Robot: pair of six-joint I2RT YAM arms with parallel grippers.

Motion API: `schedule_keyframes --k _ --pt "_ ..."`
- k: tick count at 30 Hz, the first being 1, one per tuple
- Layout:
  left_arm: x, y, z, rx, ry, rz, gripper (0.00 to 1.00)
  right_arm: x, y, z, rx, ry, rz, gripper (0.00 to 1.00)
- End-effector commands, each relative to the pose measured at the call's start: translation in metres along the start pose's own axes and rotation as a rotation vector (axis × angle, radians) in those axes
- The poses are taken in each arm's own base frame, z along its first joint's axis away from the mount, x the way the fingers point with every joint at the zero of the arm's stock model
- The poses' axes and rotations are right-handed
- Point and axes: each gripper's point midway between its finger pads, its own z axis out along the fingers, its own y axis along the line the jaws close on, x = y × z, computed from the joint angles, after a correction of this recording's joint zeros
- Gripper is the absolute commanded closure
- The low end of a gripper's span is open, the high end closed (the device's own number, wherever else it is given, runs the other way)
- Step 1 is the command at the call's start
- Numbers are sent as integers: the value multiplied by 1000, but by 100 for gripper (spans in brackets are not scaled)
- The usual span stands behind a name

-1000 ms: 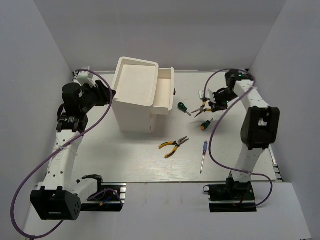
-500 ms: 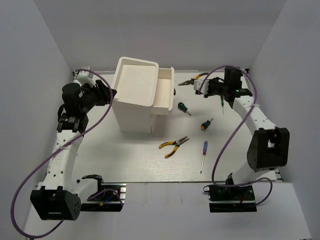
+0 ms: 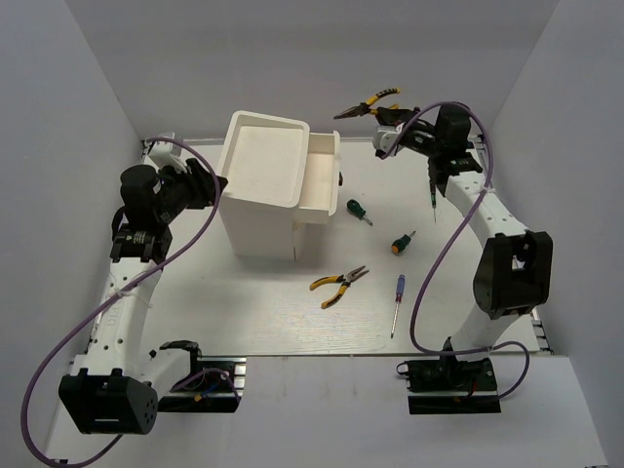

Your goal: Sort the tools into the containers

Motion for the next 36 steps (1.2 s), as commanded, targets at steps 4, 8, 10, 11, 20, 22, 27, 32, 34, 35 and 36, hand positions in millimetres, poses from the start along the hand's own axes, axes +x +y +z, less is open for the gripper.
schedule_keyframes --k 4,8,10,11,20,22,27,32,34,35,36 --pt "1 -3 -5 3 -8 1 49 -37 -32 16 62 -194 -268 100" --pt "5 -1 -4 1 0 -2 49 -36 -24 24 57 -219 -324 100" --pt "5 -1 -4 1 0 -3 49 -38 -17 27 39 -236 -356 100" --pt "5 -1 -4 1 0 -3 49 -38 -16 27 38 -242 -365 100" --pt "7 0 -1 1 0 -12 49 -53 11 32 -22 -367 -460 100" --pt "7 0 -1 1 0 -12 49 -58 19 34 -36 -398 -468 100" --pt "7 0 -1 1 0 -12 49 -66 34 36 -65 -449 -482 100" --pt "11 2 0 -2 8 -15 49 -73 46 36 -87 -488 -502 100" --pt "11 2 0 -2 8 -15 49 -77 49 37 -90 -504 -518 100" --pt "11 2 0 -2 8 -15 49 -77 51 36 -98 -510 -511 100" --pt "11 2 0 -2 8 -15 49 -77 51 37 -99 -513 -511 100"
